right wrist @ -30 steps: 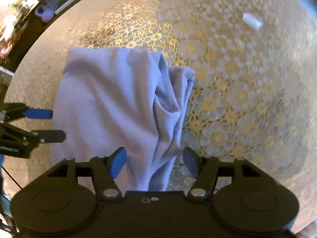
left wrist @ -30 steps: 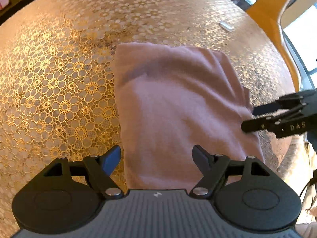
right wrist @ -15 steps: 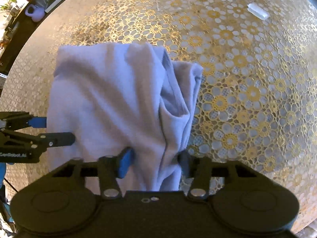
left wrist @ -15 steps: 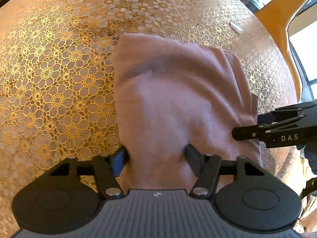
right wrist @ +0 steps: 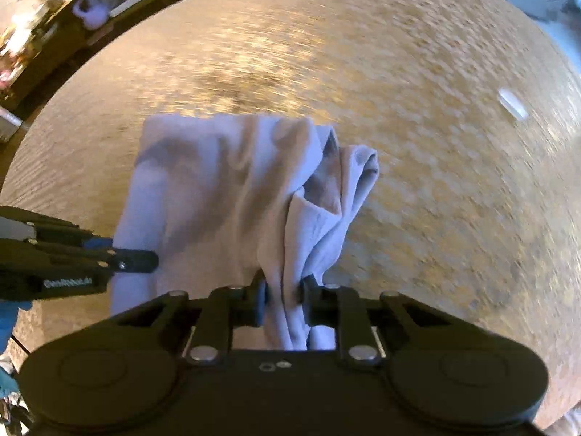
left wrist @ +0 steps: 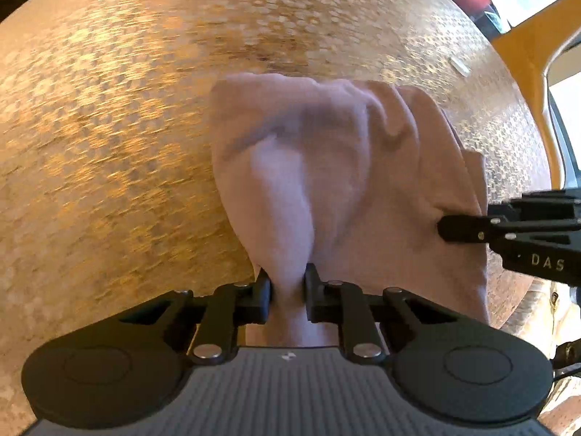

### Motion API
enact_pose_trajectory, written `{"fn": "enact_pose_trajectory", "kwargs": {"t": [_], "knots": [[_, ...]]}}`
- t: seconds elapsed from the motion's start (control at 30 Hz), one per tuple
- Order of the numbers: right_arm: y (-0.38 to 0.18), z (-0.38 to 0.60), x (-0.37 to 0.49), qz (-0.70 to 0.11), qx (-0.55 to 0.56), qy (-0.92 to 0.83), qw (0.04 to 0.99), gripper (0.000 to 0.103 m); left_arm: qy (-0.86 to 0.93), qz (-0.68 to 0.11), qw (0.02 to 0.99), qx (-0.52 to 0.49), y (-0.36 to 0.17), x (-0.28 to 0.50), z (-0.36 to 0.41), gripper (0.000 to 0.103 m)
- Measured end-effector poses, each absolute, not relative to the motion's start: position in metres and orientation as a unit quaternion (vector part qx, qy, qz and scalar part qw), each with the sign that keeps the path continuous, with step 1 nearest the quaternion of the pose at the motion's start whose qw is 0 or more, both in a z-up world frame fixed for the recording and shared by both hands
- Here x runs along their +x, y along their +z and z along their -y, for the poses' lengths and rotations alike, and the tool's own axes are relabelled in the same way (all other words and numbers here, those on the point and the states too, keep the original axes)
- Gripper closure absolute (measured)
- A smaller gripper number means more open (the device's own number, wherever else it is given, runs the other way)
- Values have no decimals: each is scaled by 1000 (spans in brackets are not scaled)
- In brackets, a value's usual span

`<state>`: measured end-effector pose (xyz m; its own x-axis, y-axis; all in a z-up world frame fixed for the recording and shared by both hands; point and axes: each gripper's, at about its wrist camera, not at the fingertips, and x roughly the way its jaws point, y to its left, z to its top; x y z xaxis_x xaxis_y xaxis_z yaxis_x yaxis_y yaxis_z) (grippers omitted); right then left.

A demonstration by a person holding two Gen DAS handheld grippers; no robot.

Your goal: Fold clothes

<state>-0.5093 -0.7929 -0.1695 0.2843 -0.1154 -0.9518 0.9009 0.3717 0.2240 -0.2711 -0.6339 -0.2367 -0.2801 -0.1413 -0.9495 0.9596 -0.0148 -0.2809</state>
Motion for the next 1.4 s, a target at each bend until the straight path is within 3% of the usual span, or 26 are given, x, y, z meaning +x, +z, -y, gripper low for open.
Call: {"fn": "enact_pose_trajectory", "kwargs": {"t": [0.27,0.73,1.13,1.33,1.4], "knots": [[-166,798,-405,-481,382,-317,723,0,-558,-539,521,356,-227,-170,605,88],[-167,845,-126,-489,291,-220,792,0,-469,-505,647,326,-224,58,610,88],[-184,884,-29,-500,264,-208,798,0,-451,-492,681,302,-247,149,643,86],[-157,902,-47,-473,251,-230,812,0,-486,-463,687,278,-230,147,620,73],[-147,903,-42,-465,232,-220,825,0,-509,-444,684,277,-221,138,614,52]]}}
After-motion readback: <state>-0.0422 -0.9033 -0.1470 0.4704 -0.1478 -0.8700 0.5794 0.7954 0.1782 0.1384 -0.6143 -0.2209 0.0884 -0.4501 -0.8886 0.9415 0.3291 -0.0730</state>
